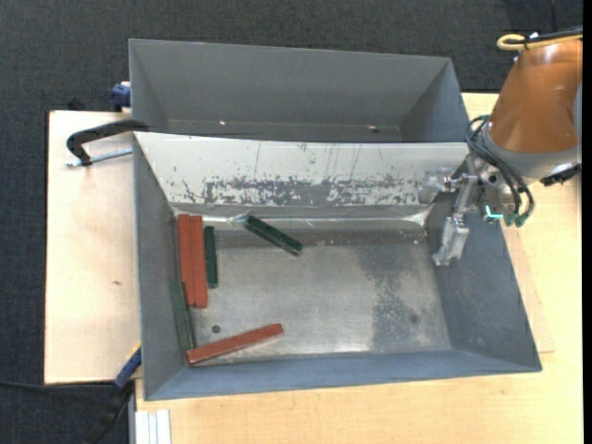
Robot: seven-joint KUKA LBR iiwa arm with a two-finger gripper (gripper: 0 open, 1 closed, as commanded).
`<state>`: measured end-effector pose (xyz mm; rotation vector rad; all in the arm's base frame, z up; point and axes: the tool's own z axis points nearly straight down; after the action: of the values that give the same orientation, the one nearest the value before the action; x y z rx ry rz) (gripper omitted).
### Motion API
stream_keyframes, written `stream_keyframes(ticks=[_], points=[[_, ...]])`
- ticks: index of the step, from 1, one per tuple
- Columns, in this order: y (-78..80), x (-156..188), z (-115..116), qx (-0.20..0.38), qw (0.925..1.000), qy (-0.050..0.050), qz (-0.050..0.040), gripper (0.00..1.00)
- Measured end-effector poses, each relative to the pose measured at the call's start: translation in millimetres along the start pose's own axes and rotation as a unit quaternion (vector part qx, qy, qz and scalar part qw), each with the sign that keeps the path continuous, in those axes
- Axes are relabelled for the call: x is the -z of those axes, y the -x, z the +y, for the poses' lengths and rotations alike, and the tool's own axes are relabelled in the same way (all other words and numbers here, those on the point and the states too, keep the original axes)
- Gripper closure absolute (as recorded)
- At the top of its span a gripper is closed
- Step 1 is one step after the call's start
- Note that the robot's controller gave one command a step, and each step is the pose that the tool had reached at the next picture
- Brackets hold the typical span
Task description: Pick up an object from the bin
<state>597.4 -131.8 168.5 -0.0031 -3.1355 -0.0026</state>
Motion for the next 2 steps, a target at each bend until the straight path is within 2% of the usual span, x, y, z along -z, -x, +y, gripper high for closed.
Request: stream_keyframes(ticks=[1,2], points=[[2.0,4.8,0.5,0.001,1.0,-0.001,-0.0042,0.0],[-11.8,-9.4,-13.0,-0.066,0.9978,0.0,-0.0026,0.0]])
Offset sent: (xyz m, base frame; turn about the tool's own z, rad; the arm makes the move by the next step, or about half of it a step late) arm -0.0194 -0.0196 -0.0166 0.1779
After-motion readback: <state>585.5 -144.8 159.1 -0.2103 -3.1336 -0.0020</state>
